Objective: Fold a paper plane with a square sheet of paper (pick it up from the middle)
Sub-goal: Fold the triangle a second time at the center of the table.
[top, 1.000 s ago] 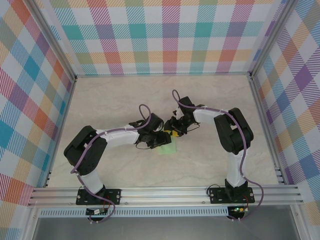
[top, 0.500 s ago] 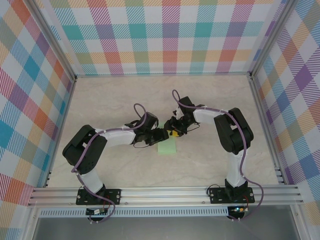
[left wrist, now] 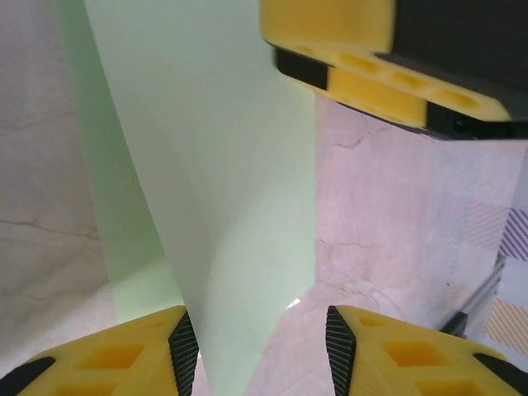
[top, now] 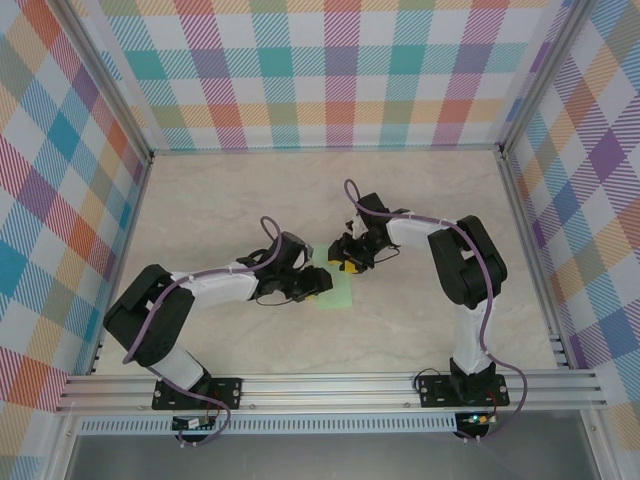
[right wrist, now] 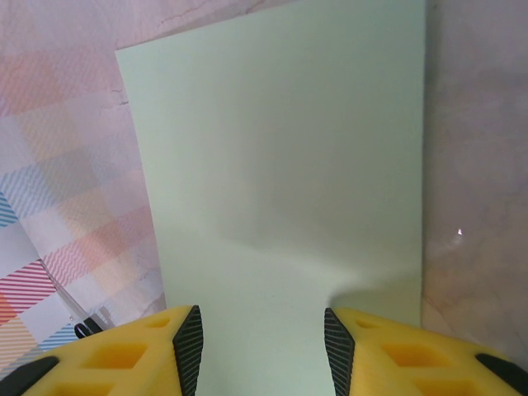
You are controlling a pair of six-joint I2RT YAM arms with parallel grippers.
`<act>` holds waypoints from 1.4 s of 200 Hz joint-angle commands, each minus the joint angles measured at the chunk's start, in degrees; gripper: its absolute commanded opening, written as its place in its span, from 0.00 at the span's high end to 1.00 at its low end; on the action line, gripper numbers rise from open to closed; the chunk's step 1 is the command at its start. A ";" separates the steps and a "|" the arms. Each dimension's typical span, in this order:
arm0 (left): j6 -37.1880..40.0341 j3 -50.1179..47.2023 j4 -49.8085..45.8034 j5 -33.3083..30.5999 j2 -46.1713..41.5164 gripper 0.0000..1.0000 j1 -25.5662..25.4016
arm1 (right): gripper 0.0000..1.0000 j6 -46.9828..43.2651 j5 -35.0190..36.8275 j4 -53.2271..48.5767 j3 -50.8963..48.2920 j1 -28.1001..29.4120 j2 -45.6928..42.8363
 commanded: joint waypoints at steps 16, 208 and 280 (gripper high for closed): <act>-0.15 0.16 2.99 3.83 -0.60 0.54 -0.96 | 0.53 -0.29 8.44 -3.35 -2.58 -0.78 5.00; 2.17 4.34 7.28 -1.50 7.20 0.50 -0.90 | 0.53 -1.99 -1.54 -3.35 -3.87 -4.46 -8.96; 2.69 4.95 6.44 -2.39 9.03 0.70 -0.87 | 0.64 -7.04 -7.21 -0.02 -12.06 -4.31 -14.23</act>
